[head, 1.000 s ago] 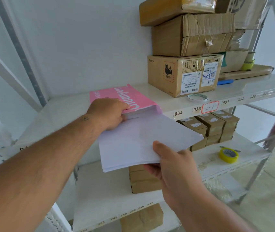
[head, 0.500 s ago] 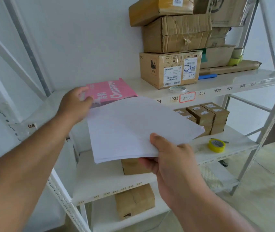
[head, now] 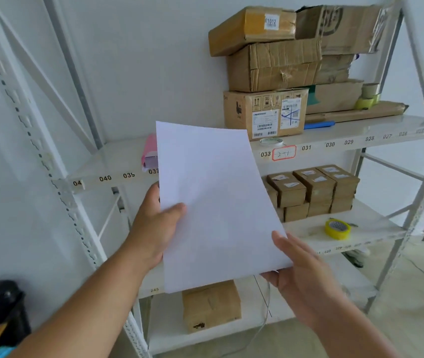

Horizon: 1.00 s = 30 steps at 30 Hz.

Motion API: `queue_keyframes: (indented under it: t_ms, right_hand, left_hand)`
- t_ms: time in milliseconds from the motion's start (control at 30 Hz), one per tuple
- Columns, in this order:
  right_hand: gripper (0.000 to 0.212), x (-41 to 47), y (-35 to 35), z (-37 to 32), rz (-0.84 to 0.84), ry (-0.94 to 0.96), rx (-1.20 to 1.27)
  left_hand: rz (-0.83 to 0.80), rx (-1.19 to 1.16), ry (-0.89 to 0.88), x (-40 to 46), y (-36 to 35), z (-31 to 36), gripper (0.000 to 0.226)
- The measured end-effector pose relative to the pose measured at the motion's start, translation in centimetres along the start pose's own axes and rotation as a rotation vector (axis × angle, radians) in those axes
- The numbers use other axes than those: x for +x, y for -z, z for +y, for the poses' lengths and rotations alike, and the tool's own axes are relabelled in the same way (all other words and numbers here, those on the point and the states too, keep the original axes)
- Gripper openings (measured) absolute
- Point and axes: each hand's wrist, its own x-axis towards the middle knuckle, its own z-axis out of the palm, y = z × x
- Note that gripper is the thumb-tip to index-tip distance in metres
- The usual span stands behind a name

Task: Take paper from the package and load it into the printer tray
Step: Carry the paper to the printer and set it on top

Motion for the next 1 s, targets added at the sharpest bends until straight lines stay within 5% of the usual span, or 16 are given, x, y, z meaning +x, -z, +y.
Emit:
queue_keyframes:
  t_ms: [133, 367, 600, 833, 1000]
  right_hand:
    - [0.039, 1.0, 3.4, -4.0, -0.05, -0.095, -0.206]
    - [0.045, 1.0, 5.7, -5.9, 0.177, 0.13, -0.202]
    - [0.013, -0.5, 8.8, -7.8, 0.515, 0.385, -0.244]
    - [0.021, -3.9, 13.5, -8.5, 0.799, 0.41, -0.248]
    - [0.014, -8.0, 17.4, -9.9, 0.975, 0.493, -0.225]
  left_hand:
    - [-0.138, -0.008, -0.09, -0.3, -2.6, 0.3, 0.048]
    - [-0.363, -0.043, -0.222, 1.4, -9.6, 0.9, 0.052]
    - [-0.622, -0.162, 0.152, 3.3, -17.1, 0.0, 0.032]
    - [-0.836, -0.054, 0.064, 3.0, -25.1, -1.3, 0.009]
    - [-0.939, -0.117, 0.12, -0.2, -31.6, -2.2, 0.018]
